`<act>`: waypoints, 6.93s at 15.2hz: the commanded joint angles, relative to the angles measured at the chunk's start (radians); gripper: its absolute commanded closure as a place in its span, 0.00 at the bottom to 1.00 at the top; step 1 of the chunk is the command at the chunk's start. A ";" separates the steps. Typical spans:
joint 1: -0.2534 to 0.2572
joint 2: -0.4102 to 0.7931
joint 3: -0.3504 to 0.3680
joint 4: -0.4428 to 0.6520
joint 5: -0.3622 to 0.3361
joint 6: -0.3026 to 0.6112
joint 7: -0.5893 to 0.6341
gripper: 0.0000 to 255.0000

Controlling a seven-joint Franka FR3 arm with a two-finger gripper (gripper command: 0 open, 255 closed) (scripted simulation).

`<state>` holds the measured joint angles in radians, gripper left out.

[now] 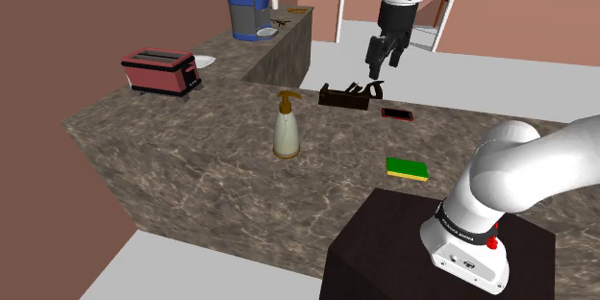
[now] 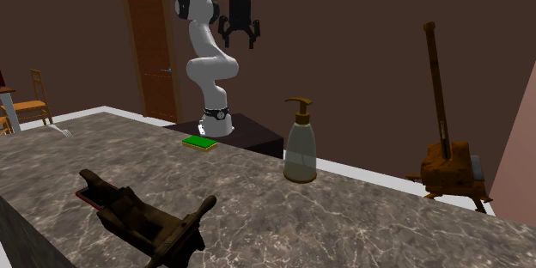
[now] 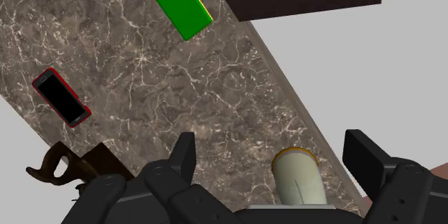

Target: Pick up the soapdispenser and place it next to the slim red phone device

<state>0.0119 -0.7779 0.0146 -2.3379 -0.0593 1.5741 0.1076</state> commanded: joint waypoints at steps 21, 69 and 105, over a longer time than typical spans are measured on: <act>0.004 0.774 0.073 0.430 0.028 0.292 0.181 0.00; -0.011 0.916 0.063 0.635 0.027 0.218 0.178 1.00; -0.383 0.538 -0.411 0.210 -0.090 0.310 -0.617 1.00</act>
<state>-0.3620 -0.2541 -0.3782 -2.1445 -0.1496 1.8844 -0.4796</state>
